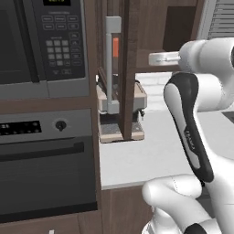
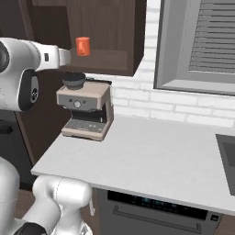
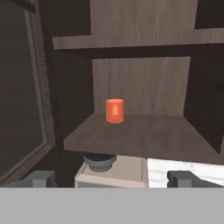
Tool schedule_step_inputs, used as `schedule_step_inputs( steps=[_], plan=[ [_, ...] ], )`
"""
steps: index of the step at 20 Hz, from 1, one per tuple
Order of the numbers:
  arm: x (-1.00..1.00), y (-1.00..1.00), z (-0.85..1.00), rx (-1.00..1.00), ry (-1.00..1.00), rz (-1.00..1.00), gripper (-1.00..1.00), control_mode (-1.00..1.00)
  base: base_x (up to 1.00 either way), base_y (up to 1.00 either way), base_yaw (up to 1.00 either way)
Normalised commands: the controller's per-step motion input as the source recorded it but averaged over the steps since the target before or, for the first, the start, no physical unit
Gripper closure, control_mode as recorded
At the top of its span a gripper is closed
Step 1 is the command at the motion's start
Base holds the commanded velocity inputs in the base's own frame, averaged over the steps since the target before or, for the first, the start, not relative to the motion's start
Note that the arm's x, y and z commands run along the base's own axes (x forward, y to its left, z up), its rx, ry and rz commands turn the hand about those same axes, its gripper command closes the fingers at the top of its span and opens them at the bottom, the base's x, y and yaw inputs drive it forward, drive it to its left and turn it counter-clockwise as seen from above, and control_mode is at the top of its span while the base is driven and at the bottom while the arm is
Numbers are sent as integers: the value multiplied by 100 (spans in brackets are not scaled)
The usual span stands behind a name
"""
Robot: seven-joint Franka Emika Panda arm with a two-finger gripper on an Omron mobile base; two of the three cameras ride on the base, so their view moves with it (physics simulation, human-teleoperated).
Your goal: Gather all objects into one cabinet and sort the glasses and bowls to opposite sides.
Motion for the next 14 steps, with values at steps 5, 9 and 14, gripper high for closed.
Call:
schedule_step_inputs(
  steps=[5, 9, 14],
  plan=[
    [45, 0, -2, 2, 6, 2, -100, -100, 0, 0, 0],
    [63, 0, -9, 3, 6, 3, -100, -100, 0, 0, 0],
    [72, -2, -23, 12, 1, 0, -100, -100, 0, 0, 0]
  ],
)
